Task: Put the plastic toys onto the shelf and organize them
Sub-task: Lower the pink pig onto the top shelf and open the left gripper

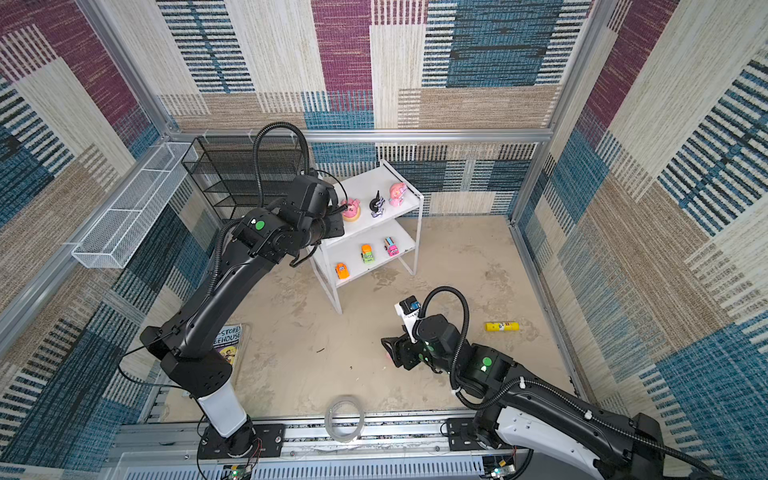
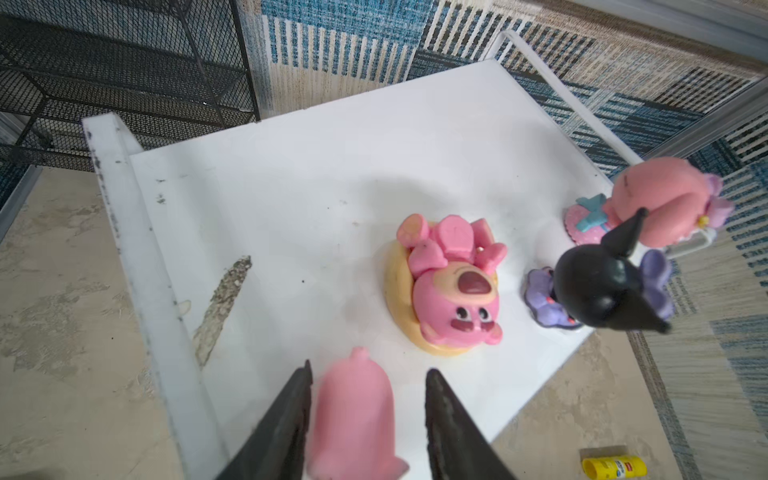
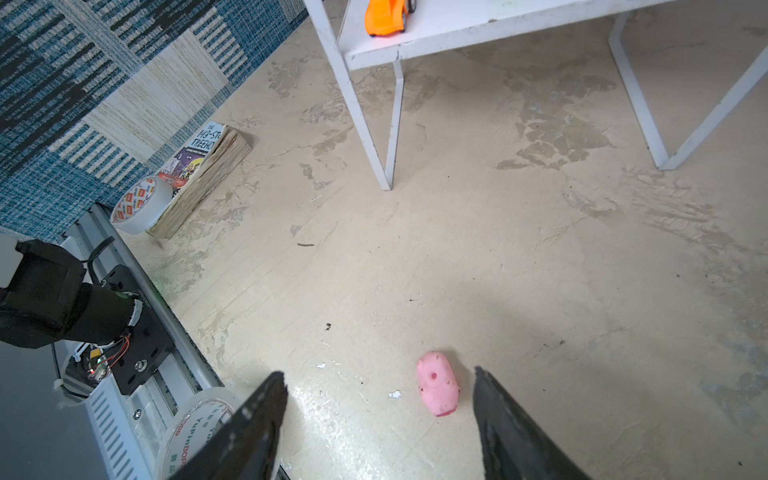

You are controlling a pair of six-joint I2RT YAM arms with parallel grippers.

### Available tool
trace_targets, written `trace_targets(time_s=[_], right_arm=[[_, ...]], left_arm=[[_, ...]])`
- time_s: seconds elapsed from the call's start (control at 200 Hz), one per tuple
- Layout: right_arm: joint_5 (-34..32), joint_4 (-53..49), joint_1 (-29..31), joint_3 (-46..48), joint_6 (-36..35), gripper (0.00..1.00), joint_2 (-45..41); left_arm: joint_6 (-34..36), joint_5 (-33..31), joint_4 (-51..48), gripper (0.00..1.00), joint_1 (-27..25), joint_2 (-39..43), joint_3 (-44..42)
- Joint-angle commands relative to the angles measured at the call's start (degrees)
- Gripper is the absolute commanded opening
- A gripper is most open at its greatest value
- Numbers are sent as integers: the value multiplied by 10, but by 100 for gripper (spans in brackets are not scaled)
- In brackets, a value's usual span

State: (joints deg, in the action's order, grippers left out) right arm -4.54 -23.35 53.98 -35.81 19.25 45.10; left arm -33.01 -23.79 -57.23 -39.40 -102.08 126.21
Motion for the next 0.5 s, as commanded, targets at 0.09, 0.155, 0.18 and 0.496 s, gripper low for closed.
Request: trace_targets(time_s=[0.09, 0.155, 0.18, 0.496], right_arm=[[1, 20, 1, 1, -2, 72, 2], [-3, 18, 0, 1, 0, 73, 5], [-5, 17, 1, 0, 1, 73, 6], [-7, 3, 0, -6, 33, 73, 64]], left_arm=[[-4, -5, 8, 50, 1, 1, 4], [2, -5, 10, 53, 3, 4, 6], [5, -5, 11, 55, 2, 7, 7], [102, 53, 71, 84, 2, 90, -42]])
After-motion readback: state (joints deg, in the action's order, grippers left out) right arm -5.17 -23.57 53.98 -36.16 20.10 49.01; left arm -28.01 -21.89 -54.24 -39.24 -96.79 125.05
